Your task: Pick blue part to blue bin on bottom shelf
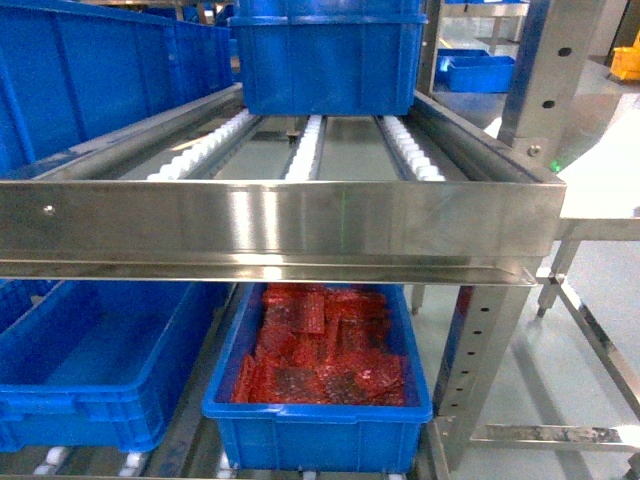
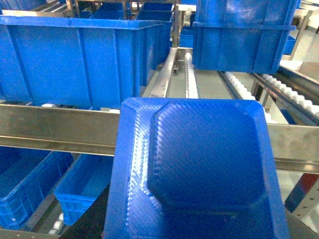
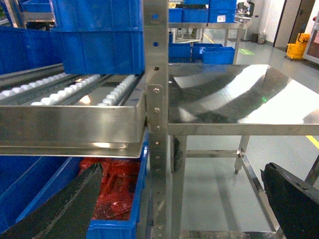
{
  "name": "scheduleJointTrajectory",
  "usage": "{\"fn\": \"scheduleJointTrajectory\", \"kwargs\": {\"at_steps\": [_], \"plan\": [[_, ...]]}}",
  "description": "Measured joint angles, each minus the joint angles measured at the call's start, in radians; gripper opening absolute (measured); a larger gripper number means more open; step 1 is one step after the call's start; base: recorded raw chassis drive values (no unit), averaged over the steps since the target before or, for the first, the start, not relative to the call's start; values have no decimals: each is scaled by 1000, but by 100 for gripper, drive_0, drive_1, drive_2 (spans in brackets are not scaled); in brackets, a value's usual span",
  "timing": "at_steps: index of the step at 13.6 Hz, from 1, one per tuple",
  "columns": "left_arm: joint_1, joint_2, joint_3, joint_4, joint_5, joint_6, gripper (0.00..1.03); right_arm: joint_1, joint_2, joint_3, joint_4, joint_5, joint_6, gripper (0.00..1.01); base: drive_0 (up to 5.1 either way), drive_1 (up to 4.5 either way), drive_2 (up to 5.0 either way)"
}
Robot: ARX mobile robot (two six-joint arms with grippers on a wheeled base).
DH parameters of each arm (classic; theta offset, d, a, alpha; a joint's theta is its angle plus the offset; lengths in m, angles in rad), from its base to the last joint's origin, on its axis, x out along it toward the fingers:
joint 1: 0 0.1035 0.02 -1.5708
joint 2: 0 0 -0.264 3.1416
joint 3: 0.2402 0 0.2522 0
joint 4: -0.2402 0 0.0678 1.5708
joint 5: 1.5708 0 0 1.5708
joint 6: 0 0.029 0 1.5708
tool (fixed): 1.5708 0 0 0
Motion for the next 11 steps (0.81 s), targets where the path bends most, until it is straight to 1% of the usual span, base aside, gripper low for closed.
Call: {"fn": "scheduleJointTrajectory", "kwargs": {"at_steps": [8, 9, 11], "plan": [[0, 1, 0, 0, -2, 0, 43, 0, 0, 0, 3, 0, 0, 98, -502, 239, 239], [1, 1, 0, 1, 3, 0, 43, 0, 0, 0, 2, 0, 0, 98, -479, 343, 89], [0, 1, 0, 1, -2, 0, 43, 0, 0, 0, 3, -2, 0, 98, 0, 0, 0]]}}
